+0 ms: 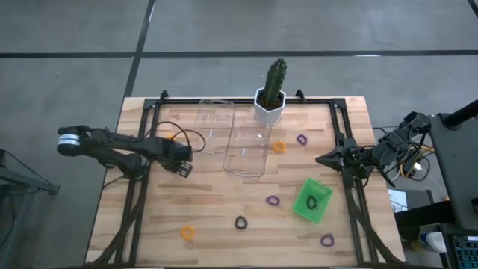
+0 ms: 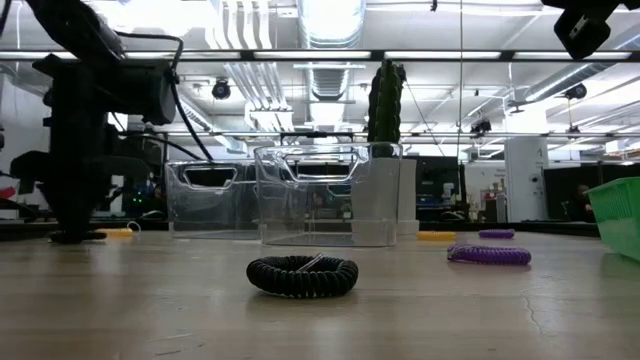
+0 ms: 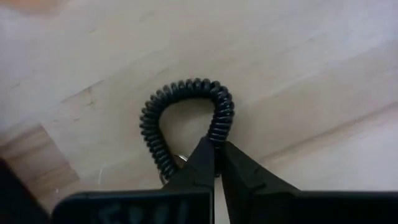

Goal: Sort spring keychains
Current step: Put the top black spring keychain into the green bin

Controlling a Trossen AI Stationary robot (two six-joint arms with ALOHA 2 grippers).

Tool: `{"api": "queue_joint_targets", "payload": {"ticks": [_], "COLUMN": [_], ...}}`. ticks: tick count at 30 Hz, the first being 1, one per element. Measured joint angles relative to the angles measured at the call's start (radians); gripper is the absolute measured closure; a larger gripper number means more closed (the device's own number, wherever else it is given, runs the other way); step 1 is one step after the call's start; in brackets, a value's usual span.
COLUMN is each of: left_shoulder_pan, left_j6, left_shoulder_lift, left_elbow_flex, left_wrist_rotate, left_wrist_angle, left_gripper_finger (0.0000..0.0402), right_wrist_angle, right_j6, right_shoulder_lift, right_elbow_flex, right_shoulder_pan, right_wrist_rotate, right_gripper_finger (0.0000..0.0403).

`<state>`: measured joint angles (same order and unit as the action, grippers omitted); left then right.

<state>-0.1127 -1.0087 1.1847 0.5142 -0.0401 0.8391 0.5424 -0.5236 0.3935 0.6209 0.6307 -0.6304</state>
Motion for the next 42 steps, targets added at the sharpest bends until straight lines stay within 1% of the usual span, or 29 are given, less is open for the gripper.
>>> {"api": "queue_joint_targets", "payload": {"ticks": [1,7,12,16,19,22,29,32,34,37,42], "left_shoulder_pan": [0.001,0.001,0.010,0.038,0.070,0.108,0.191,0.216,0.227,0.237,0.241], "left_j6": [0.000,0.002,0.019,0.044,0.064,0.092,0.196,0.244,0.259,0.288,0.335], "left_shoulder_lift": [-0.009,-0.067,-0.121,-0.154,-0.167,-0.177,-0.169,-0.159,-0.150,-0.137,-0.116], "left_elbow_flex": [0.012,0.123,0.231,0.328,0.394,0.433,0.442,0.431,0.430,0.430,0.430], "left_wrist_rotate": [0.013,0.006,0.022,0.055,0.058,0.058,0.067,0.110,0.138,0.177,0.279], "left_wrist_angle": [0.037,0.224,0.276,0.263,0.238,0.142,-0.272,-0.428,-0.504,-0.592,-0.731], "left_gripper_finger": [0.0392,0.0398,0.0399,0.0400,0.0400,0.0400,0.0401,0.0401,0.0401,0.0401,0.0401], "right_wrist_angle": [0.000,0.000,0.000,0.000,0.000,0.000,0.000,0.000,0.000,-0.001,-0.001], "right_j6": [0.000,0.000,0.000,0.000,0.000,0.001,0.001,0.001,0.001,0.001,0.001], "right_shoulder_lift": [0.000,-0.001,-0.001,-0.001,-0.001,-0.001,0.000,0.000,0.000,0.000,0.002], "right_elbow_flex": [0.000,0.000,0.000,0.000,0.000,0.000,0.000,0.000,0.000,0.000,0.000], "right_shoulder_pan": [0.000,0.000,0.000,0.000,0.000,0.000,0.000,0.000,0.000,0.000,0.000], "right_wrist_rotate": [0.000,0.000,0.000,0.000,0.000,0.000,0.000,0.000,0.000,0.000,0.000], "right_gripper_finger": [0.0394,0.0394,0.0394,0.0394,0.0394,0.0394,0.0394,0.0394,0.0394,0.0394,0.0394]}}
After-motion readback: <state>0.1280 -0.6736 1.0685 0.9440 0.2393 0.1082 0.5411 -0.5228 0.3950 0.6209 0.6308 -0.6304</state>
